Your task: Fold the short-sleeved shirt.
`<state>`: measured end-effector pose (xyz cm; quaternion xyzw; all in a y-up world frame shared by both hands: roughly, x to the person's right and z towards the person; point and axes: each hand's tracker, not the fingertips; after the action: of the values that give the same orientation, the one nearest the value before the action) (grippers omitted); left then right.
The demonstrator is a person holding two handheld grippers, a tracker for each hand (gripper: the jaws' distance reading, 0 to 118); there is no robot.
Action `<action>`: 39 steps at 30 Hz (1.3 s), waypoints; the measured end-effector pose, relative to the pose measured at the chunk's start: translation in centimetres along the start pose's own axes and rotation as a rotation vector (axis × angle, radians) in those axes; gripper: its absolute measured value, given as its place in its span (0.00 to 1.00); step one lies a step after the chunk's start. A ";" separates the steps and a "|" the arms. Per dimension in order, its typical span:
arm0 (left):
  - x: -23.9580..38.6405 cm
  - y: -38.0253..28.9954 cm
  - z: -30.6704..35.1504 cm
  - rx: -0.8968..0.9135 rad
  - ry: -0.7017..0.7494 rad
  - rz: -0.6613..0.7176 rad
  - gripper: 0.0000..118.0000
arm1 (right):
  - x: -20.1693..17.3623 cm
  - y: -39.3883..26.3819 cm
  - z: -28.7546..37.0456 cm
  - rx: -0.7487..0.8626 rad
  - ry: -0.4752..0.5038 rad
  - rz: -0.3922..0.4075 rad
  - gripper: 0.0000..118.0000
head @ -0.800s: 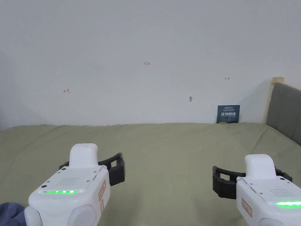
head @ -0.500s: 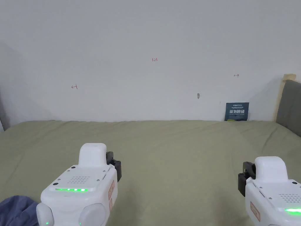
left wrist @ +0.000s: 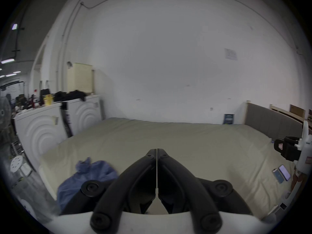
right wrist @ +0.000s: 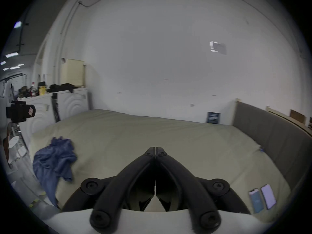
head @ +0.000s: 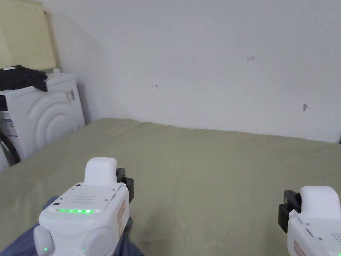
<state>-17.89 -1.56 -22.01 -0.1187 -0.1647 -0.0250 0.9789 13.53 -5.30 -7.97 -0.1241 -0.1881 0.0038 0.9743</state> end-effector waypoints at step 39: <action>-15.5 -17.4 -19.9 -0.853 0.158 0.094 1.00 | -10.9 -0.8 -4.6 -0.068 0.170 0.043 0.00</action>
<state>-27.76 -23.10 -41.45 -0.5175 -0.0587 -0.0552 0.8519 5.07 -7.76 -15.88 -0.1610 -0.1023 0.0077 0.9816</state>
